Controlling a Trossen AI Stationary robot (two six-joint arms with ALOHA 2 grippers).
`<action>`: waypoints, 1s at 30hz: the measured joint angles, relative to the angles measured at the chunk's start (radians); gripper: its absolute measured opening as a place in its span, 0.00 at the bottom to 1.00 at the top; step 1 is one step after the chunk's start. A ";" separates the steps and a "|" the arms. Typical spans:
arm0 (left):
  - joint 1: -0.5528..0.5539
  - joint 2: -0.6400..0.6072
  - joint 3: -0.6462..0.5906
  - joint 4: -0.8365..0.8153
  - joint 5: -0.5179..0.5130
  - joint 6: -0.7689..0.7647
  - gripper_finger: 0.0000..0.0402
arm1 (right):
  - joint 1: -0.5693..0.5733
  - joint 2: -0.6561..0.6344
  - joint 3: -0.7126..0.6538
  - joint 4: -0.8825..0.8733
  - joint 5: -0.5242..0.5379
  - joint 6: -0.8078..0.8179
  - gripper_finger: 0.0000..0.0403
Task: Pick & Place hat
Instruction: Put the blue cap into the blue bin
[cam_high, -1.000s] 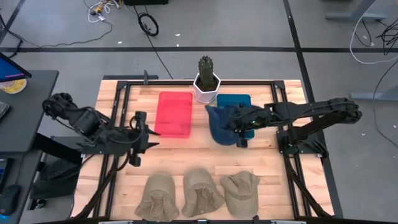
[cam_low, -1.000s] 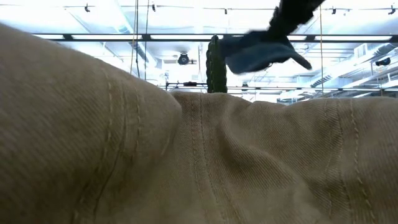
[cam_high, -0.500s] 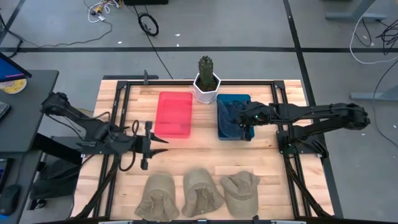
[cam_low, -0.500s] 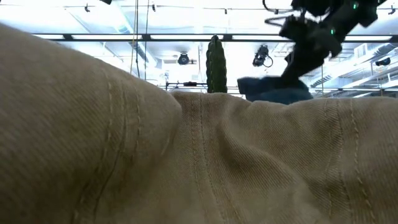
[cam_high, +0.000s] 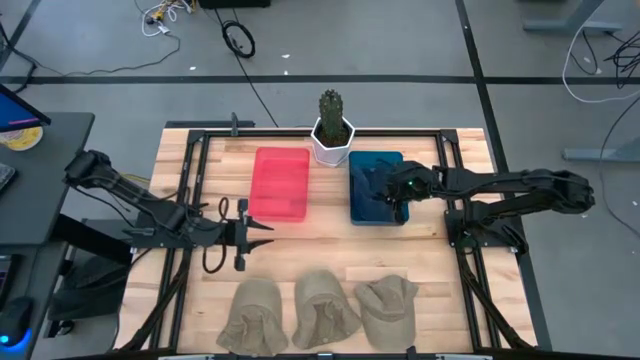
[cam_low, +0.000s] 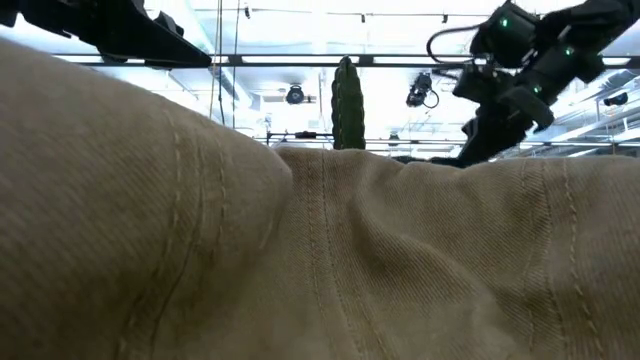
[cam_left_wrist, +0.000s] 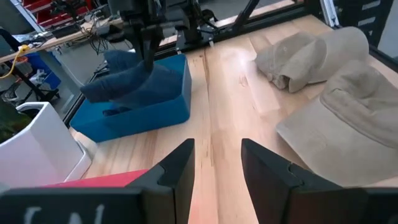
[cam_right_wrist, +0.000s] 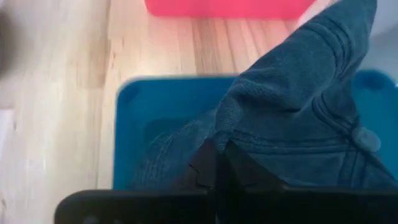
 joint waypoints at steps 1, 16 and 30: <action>0.000 0.000 -0.007 0.013 0.000 0.000 0.34 | -0.008 0.000 -0.014 0.019 -0.012 0.000 0.01; 0.000 0.000 -0.010 0.032 0.000 -0.020 0.34 | -0.078 0.002 -0.263 0.360 0.000 -0.035 0.01; 0.000 0.000 -0.010 0.032 0.000 -0.001 0.34 | -0.101 0.032 -0.286 0.424 0.037 0.070 0.08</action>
